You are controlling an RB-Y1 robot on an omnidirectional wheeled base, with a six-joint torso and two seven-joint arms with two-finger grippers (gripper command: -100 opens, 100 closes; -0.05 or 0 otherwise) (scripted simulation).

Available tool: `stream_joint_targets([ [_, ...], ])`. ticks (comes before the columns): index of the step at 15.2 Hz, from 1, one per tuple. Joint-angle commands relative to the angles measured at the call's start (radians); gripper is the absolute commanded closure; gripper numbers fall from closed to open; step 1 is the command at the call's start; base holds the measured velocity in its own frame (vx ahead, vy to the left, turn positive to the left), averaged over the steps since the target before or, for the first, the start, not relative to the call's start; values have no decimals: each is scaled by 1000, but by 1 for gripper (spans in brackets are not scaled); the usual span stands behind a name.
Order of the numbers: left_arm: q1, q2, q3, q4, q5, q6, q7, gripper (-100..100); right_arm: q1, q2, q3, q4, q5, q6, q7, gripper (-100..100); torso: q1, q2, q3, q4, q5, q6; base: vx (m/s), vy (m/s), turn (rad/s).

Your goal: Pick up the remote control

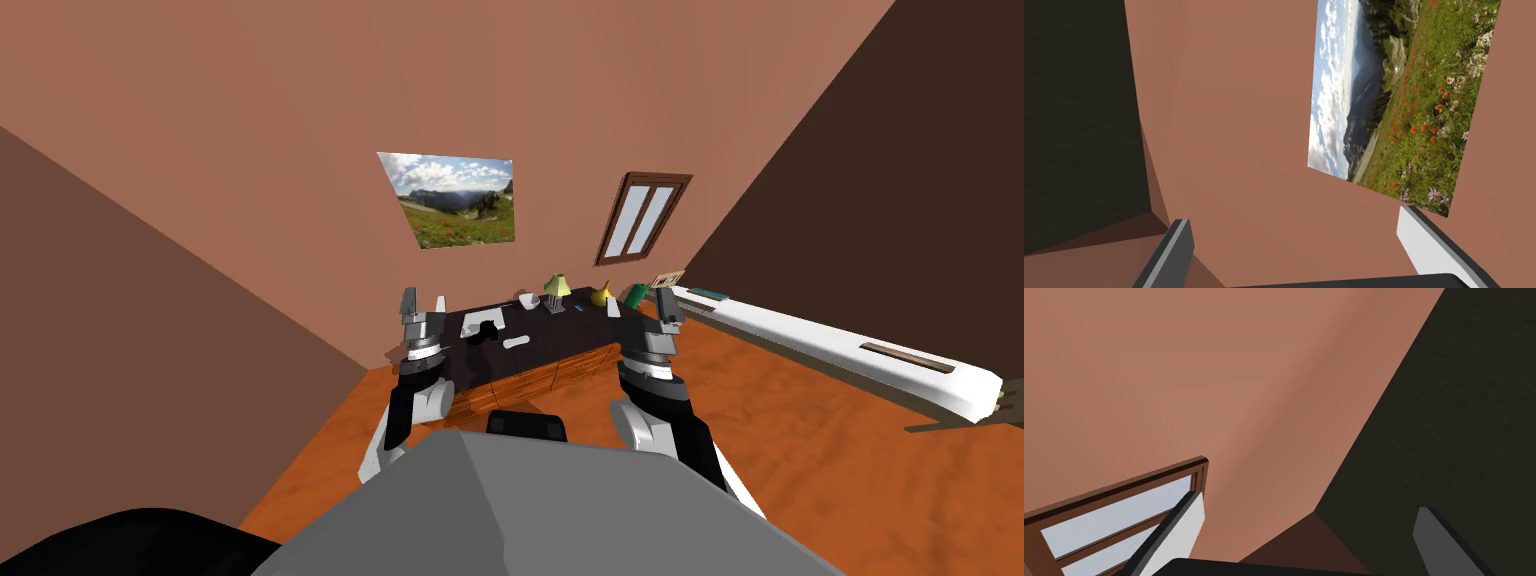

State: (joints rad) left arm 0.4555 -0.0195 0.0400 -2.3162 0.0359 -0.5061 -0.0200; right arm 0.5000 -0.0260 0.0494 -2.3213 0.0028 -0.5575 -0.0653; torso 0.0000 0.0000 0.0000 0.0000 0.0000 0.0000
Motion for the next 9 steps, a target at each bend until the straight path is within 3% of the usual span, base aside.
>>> stream_joint_targets([
  [1, -6, 36, 3, 13, 4, 11, -1, -100, 0, 0, 0, 0, 0, 0, 0, 0, 0, 0, 0, 0, 0, 0, -53, -18, -27],
  [3, -21, 85, 11, 45, 13, 37, -3, -100, 0, 0, 0, 0, 0, 0, 0, 0, -1, 5, 3, 1, 0, 0, -150, -33, -72],
  [4, -21, 88, 11, 45, 13, 37, -3, -100, 0, 0, 0, 0, 0, 0, 0, 0, -2, 9, 5, 2, 0, 0, -166, -43, -69],
  [7, -56, 165, 31, 121, 37, 103, -4, -100, 0, 0, 0, 0, 0, 0, 0, 0, -3, 11, 6, 2, -1, 1, -143, -60, -129],
  [9, -56, 165, 31, 130, 37, 103, -4, -100, 0, 0, 0, 0, 0, 0, 0, 0, -3, 10, 6, 2, -1, 0, -95, -30, -77],
])
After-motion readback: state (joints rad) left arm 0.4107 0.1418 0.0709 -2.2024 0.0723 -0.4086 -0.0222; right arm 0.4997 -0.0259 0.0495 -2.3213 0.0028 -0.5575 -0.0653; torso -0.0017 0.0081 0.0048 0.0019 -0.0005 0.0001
